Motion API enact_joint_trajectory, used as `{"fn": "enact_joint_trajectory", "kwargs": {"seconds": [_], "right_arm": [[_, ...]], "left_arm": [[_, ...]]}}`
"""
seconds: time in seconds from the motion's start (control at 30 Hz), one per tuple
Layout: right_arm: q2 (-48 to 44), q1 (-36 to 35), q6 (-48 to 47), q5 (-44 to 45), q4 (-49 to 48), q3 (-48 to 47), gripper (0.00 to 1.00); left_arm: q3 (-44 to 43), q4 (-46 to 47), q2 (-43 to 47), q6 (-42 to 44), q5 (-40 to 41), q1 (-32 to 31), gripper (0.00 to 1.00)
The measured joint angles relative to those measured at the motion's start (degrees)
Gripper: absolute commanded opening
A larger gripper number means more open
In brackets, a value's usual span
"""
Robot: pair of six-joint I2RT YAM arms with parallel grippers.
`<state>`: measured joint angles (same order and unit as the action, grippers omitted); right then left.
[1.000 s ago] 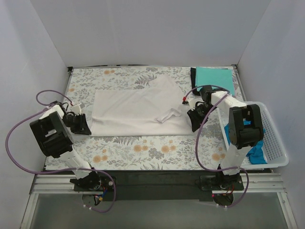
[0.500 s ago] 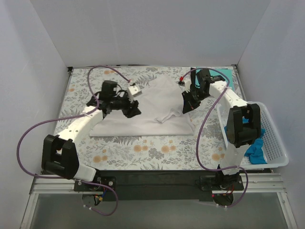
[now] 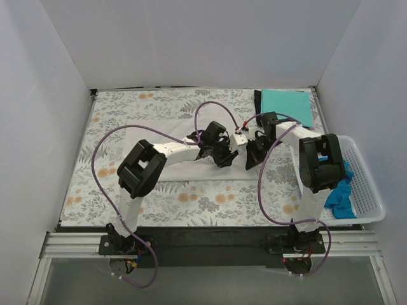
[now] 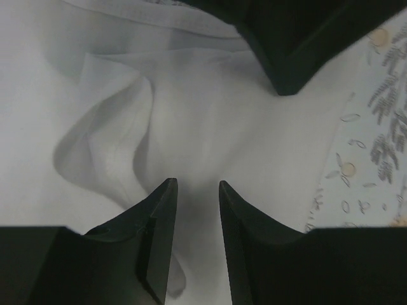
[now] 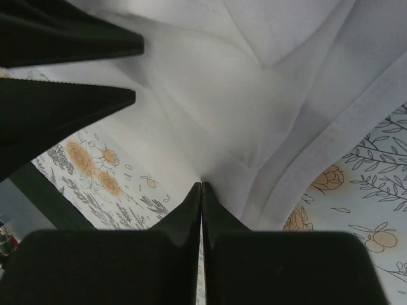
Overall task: Fold and stack the t-shirts
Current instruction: Fold the tshirt
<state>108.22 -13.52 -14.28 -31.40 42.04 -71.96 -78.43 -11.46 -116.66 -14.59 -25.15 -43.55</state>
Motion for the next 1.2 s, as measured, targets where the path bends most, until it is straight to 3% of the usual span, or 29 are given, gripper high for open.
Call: {"fn": "enact_joint_trajectory", "kwargs": {"seconds": [0.3,0.83,1.03,1.2], "right_arm": [[1.14,0.55,1.99,2.71,-2.19,3.17,0.01],[0.72,0.70,3.52,3.17,-3.08,4.00,0.01],[-0.83,0.70,2.84,3.45,-3.06,6.08,0.01],[-1.60,0.70,2.25,3.41,-2.97,7.08,0.01]], "left_arm": [[-4.24,2.67,-4.92,-2.54,8.81,0.44,0.25],[-11.76,1.31,-6.84,-3.58,9.73,9.29,0.23],[-12.35,-0.22,-6.71,-7.13,1.55,14.05,0.28],[-5.84,-2.25,1.16,-8.85,-6.91,15.74,0.29]]}}
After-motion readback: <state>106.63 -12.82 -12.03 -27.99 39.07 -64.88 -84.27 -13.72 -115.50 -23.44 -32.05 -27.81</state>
